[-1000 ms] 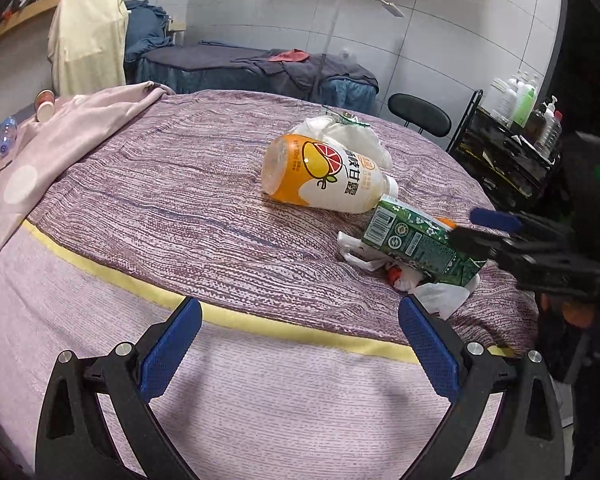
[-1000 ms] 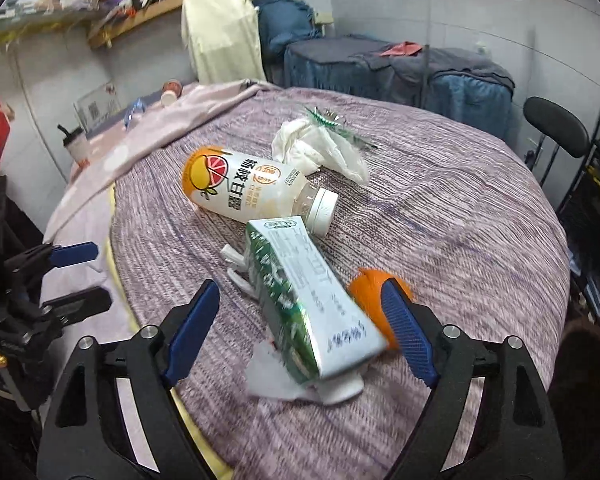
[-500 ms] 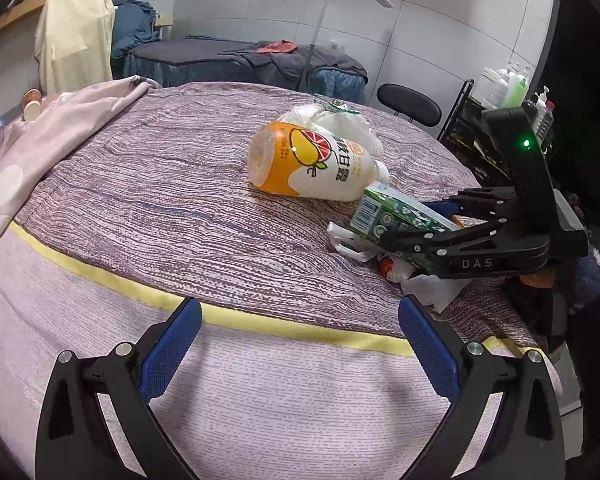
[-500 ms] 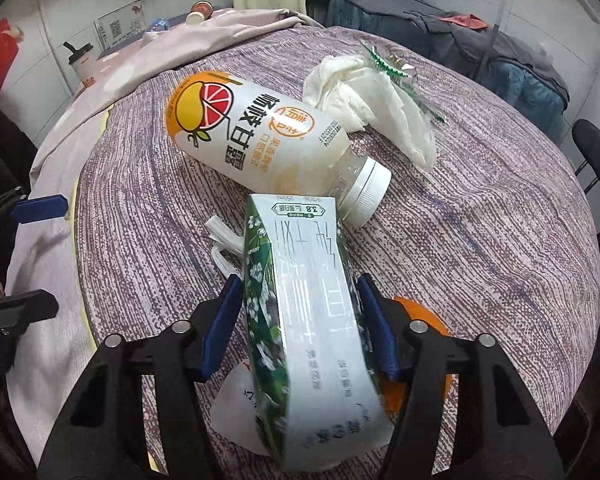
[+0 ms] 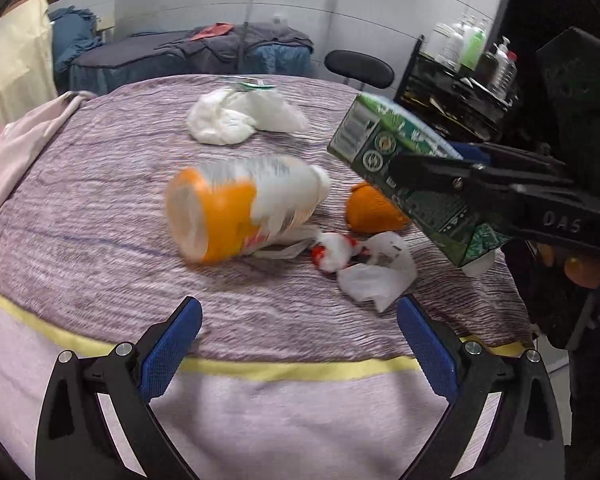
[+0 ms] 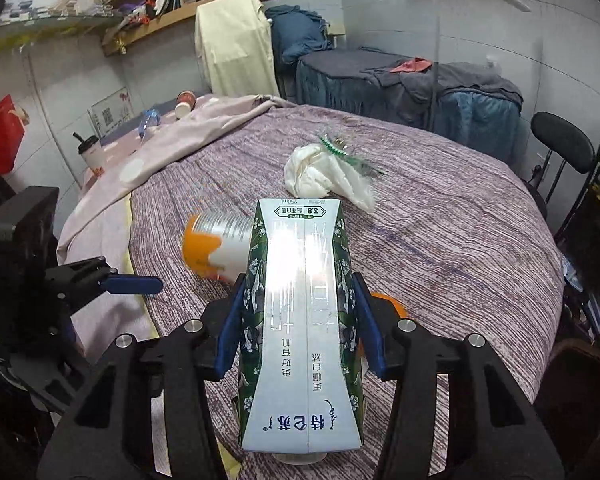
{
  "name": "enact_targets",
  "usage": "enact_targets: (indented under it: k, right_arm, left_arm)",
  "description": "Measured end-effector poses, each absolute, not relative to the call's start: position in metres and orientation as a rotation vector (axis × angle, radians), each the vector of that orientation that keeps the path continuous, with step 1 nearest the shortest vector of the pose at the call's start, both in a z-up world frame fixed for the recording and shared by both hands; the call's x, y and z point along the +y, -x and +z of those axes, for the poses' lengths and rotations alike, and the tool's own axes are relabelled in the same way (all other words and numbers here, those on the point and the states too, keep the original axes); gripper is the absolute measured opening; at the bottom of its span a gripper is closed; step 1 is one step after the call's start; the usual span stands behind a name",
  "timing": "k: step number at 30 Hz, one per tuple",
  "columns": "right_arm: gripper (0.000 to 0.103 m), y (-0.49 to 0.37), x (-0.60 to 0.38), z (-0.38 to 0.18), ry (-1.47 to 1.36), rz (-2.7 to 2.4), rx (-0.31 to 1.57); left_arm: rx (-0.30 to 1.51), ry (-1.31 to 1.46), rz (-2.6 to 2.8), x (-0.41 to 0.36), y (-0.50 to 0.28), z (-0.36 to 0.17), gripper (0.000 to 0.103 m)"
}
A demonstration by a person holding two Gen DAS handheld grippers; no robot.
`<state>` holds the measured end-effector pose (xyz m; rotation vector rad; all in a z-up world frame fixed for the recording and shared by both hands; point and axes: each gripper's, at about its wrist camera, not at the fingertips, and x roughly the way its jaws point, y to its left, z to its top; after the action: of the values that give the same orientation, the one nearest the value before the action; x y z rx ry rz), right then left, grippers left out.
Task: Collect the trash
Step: 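Hold the carton up with the right tool while the left tool grasps the white orange-labelled bottle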
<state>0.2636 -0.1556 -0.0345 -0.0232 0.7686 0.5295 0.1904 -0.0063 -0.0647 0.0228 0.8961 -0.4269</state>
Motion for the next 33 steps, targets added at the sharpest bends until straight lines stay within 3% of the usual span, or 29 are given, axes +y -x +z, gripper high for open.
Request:
enact_targets:
  k: [16,26,28,30,33]
  right_arm:
    - [0.051,-0.194,-0.229,-0.031,-0.155,0.417,0.715]
    - [0.051,-0.167,-0.248,-0.035,-0.230,0.393,0.705]
    - [0.051,-0.162,-0.252,-0.037,-0.244,0.387,0.710]
    - [0.051,-0.160,-0.256,-0.041,-0.256,0.382,0.715]
    - [0.051,-0.156,-0.263,-0.045,-0.272,0.369,0.717]
  left_arm:
    - [0.827,-0.316,-0.426,-0.026,-0.237,-0.025,0.092]
    - [1.015,-0.767,-0.453,-0.078,-0.292,-0.081,0.092]
    - [1.060,-0.787,-0.462,-0.084,-0.300,-0.094,0.089]
    - [1.090,-0.821,-0.462,-0.089,-0.303,-0.107,0.078]
    - [1.072,-0.830,-0.460,-0.091,-0.300,-0.111,0.074]
